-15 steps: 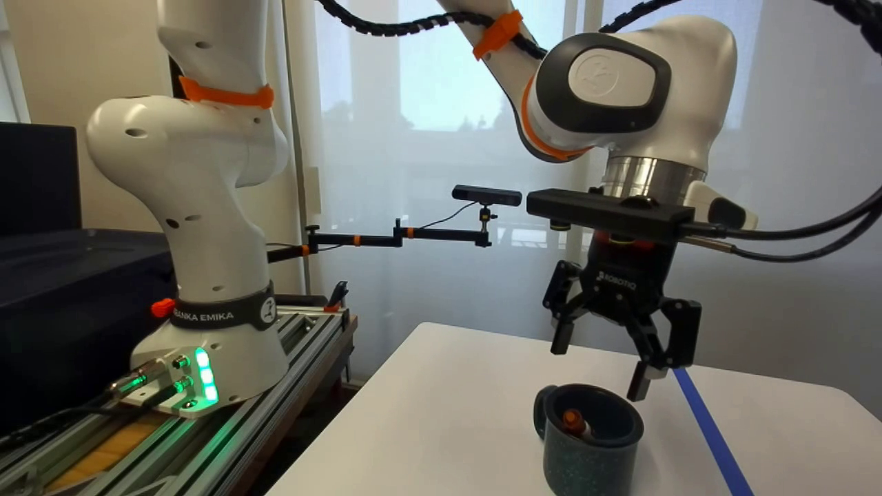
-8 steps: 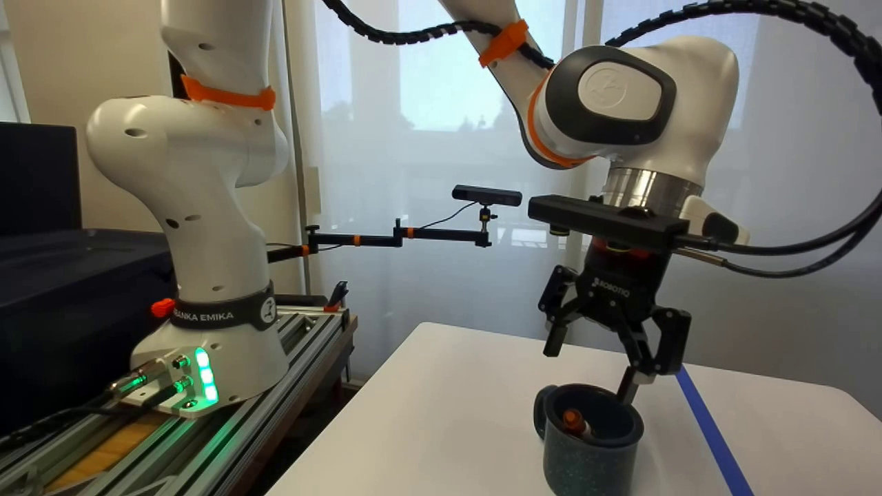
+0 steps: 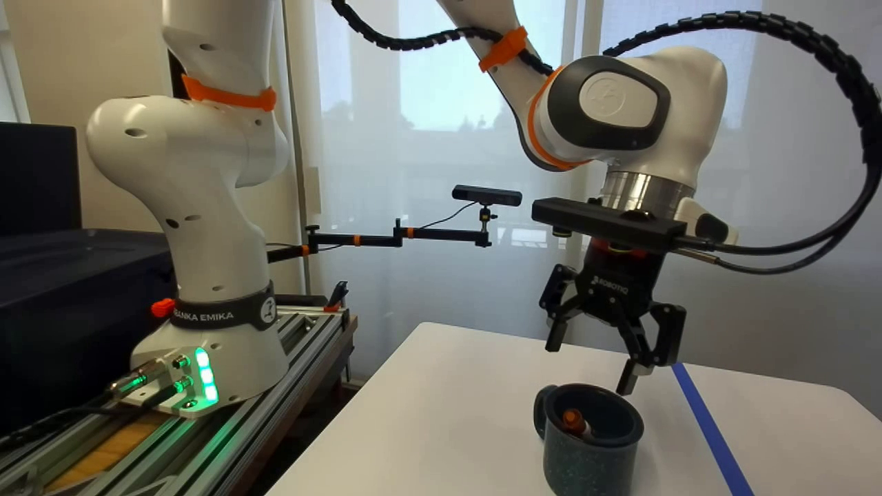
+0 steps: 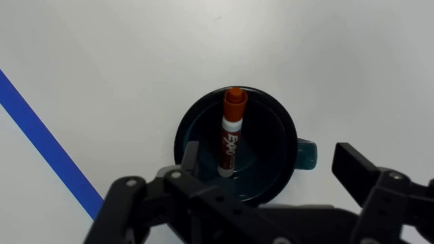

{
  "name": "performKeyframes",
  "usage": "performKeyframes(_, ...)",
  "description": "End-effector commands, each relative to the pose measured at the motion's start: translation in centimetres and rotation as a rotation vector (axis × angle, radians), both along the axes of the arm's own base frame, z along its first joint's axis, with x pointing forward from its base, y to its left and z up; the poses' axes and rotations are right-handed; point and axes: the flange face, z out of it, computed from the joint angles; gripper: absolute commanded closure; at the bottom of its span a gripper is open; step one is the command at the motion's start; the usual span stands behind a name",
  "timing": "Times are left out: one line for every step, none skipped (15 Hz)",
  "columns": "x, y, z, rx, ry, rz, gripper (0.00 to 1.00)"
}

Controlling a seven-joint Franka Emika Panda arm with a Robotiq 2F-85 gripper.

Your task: Remove the red marker from the dark green mug.

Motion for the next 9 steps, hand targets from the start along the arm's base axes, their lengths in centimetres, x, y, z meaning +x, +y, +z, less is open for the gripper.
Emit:
performKeyframes(1.3,1.1,-0.7,-0.014,-0.011,0.026,0.0)
performKeyframes(1.4,1.1,-0.9,-0.018,-0.008,0.023,0.0)
performKeyframes(1.4,1.1,-1.1,-0.017,0.0,0.023,0.0)
performKeyframes(1.5,1.1,-1.4,-0.017,0.002,0.018,0.0)
performKeyframes(1.6,1.0,-1.5,-0.012,0.004,0.016,0.25)
performKeyframes(1.6,1.0,-1.7,-0.01,0.006,0.011,0.27)
performKeyframes(1.7,0.9,-1.8,-0.012,0.007,0.009,0.34)
performKeyframes(1.7,0.9,-1.9,-0.008,0.008,0.008,0.44)
performKeyframes(1.7,0.8,-2.0,-0.009,0.006,0.002,0.51)
